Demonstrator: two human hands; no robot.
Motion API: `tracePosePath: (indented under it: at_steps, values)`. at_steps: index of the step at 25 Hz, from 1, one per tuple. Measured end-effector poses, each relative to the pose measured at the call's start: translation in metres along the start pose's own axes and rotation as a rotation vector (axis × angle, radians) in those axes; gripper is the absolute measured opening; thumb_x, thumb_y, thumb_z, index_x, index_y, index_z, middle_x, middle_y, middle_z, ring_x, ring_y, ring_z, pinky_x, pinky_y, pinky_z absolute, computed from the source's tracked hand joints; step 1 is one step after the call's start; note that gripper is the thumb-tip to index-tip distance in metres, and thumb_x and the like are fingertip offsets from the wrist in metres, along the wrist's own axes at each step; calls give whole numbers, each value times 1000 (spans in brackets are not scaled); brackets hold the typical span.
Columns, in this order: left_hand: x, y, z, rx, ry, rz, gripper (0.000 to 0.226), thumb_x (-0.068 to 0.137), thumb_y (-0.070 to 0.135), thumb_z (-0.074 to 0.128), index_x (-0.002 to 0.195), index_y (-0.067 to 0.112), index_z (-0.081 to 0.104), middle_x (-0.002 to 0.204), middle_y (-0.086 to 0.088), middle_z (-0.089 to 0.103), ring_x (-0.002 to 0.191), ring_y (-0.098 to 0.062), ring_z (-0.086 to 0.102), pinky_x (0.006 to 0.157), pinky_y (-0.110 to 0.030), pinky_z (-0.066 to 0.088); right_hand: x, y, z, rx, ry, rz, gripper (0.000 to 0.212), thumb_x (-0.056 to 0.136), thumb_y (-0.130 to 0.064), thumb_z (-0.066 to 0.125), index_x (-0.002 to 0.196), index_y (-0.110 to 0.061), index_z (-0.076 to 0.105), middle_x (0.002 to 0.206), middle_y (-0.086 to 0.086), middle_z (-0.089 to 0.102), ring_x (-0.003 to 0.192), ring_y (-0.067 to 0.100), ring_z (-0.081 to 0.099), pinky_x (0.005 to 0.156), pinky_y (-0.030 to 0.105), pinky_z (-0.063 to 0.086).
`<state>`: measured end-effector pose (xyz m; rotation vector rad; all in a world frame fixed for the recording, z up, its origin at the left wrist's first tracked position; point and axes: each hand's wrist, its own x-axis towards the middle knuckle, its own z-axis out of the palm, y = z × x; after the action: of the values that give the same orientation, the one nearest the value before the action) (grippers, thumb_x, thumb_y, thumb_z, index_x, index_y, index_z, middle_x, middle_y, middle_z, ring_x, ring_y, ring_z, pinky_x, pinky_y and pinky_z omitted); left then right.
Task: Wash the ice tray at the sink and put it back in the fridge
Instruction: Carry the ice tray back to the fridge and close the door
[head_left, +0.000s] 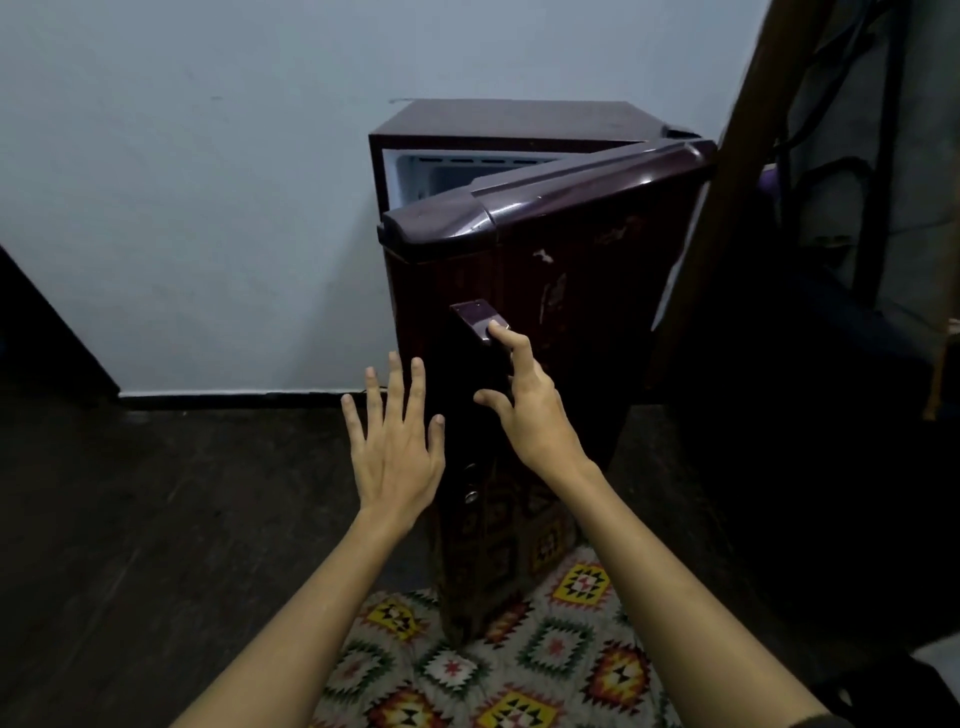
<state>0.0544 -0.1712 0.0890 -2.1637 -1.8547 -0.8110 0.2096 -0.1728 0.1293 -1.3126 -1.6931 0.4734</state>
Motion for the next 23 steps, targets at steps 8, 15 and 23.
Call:
tracePosePath:
  at_steps: [8,15,23]
  values:
    - [66,-67,31,-6,-20,-37,61,97,38,35,146,21,3,157,-7,9,144,-31,10,112,-50,-2,86,7,63,-69,-45,-27,70,91,0,52,136,-43,20,145,4,41,98,-1,57,62,4,44]
    - [117,-97,59,33,-26,-106,61,98,38,33,147,21,0,158,-6,4,145,-27,3,113,-50,-5,160,16,97,-106,-93,-17,73,90,6,47,137,-43,18,133,6,46,83,8,62,73,35,59]
    - [167,-107,87,65,-7,-186,64,98,39,31,145,24,-9,154,-1,-11,145,-24,-3,112,-48,-10,237,40,125,-161,-117,-22,70,91,6,45,138,-41,20,135,9,46,93,13,65,70,37,59]
